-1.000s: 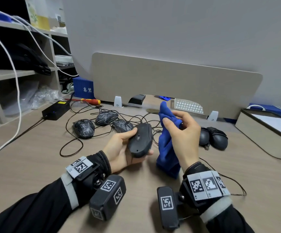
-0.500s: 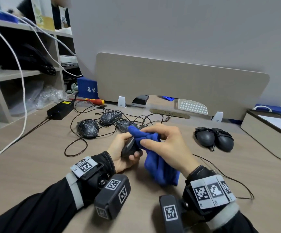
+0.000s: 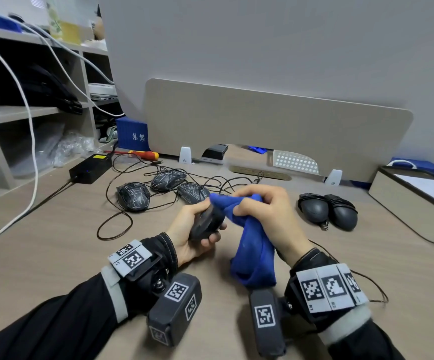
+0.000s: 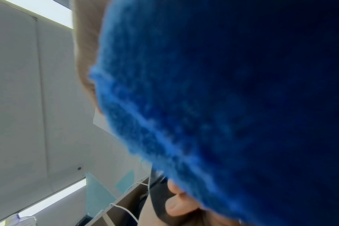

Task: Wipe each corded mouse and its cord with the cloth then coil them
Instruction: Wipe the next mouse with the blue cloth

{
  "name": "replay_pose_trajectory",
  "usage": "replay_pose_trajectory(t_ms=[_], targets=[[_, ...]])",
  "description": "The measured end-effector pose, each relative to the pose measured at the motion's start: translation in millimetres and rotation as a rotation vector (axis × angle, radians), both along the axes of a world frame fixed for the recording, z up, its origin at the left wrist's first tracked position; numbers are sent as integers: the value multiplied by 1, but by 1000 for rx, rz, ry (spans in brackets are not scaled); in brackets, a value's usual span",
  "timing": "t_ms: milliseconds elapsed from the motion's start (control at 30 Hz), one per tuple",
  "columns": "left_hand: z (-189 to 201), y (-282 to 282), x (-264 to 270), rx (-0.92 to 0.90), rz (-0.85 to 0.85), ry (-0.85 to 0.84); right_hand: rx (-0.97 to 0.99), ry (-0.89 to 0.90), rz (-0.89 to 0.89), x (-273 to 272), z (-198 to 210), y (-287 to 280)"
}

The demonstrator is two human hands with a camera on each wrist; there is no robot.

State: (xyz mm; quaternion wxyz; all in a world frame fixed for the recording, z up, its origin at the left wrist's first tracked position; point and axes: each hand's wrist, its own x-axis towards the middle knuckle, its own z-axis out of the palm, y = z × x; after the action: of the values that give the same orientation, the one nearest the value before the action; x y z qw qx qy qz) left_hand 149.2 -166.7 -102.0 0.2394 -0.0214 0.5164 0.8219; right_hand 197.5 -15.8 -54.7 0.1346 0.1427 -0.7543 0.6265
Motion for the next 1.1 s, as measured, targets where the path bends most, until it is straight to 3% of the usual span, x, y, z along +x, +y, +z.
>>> replay_pose_trajectory(t_ms=[100, 233, 367, 500, 567, 667, 733, 933, 1100], targets=[[1, -1, -1, 19, -9, -25, -105, 33, -111, -3, -1, 1], [1, -2, -2, 44, -22, -37, -56, -12, -113, -6, -4, 0], [1, -1, -3, 75, -23, -45, 32, -3, -40, -5, -6, -2], [-2, 0, 0, 206, -24, -51, 176, 2, 178, 2, -8, -10], [-1, -2, 0, 234, -58, -111, 211, 9, 107, -1, -10, -10], [0, -3, -3, 275, -114, -202, 291, 35, -238, -13, -16, 2], [-1, -3, -5, 283, -106, -212, 237, 15, -314, -15, -16, 7], [-4, -3, -6, 338, -91, -179, 96, -57, 118, 9, -4, -15], [-2, -4, -6, 342, -112, -206, 263, -17, -297, -8, -12, -2]])
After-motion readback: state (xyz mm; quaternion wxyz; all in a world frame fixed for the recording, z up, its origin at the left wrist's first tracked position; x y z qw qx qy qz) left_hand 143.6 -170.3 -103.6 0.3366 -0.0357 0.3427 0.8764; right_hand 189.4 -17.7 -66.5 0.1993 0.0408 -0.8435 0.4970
